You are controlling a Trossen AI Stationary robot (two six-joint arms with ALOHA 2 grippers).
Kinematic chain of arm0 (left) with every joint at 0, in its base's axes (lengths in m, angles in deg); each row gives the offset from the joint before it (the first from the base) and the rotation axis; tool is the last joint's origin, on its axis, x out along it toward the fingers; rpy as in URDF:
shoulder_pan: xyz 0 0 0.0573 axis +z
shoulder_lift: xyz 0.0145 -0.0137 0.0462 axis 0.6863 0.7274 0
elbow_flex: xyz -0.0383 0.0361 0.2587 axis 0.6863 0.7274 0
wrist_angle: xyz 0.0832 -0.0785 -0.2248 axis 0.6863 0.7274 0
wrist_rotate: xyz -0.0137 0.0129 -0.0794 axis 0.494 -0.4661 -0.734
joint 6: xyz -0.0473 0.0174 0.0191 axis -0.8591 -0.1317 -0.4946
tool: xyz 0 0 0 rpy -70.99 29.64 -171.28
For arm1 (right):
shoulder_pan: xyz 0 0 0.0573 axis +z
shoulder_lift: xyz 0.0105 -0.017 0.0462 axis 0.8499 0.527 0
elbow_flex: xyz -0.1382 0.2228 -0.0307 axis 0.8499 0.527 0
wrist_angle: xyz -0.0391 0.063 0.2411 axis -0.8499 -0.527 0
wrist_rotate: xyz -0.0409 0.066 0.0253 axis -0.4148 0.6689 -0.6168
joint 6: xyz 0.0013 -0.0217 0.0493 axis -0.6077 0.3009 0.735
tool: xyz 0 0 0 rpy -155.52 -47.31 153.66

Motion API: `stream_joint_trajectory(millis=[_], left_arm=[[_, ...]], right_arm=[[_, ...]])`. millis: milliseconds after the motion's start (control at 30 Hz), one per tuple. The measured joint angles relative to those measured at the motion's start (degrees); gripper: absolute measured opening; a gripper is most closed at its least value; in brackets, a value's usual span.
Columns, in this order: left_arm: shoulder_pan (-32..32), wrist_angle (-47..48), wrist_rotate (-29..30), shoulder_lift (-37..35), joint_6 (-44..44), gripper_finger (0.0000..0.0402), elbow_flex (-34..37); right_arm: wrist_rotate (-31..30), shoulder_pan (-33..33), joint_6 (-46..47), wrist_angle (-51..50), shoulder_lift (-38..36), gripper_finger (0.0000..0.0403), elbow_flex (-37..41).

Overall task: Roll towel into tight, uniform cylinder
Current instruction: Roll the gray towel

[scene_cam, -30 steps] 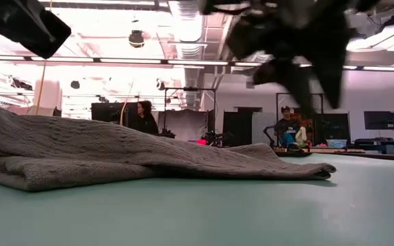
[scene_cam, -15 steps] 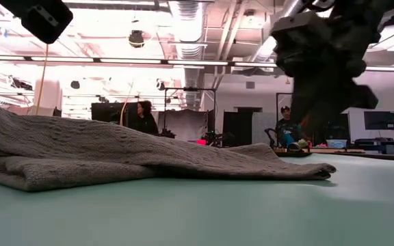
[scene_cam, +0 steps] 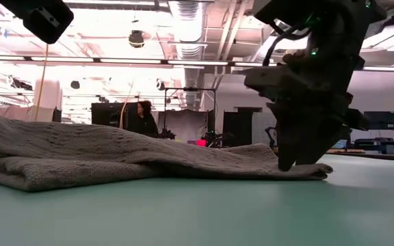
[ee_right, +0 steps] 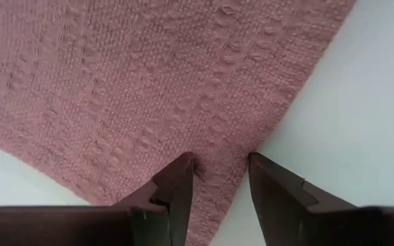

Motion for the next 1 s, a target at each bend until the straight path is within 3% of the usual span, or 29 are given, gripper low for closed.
stream_joint_trajectory(millis=[133, 333, 633, 1000], left_arm=[[0.00, 0.00, 0.04, 0.00, 0.07, 0.0000, 0.00], [0.00, -0.02, 0.09, 0.26, 0.11, 0.0000, 0.00], [-0.04, 1.00, 0.61, 0.79, 0.07, 0.0000, 0.72], [-0.04, 1.37, -0.46, 0.79, -0.10, 0.0000, 0.72]], right_arm=[[0.57, -0.18, 3.25, -2.21, 0.04, 0.0137, -0.54], [1.06, -0.20, 0.71, -0.81, 0.09, 0.0019, -0.45], [3.39, -3.51, -7.12, -0.43, -0.07, 0.0009, -7.90], [3.06, -13.38, -20.08, -7.64, -0.20, 0.0006, -17.92]])
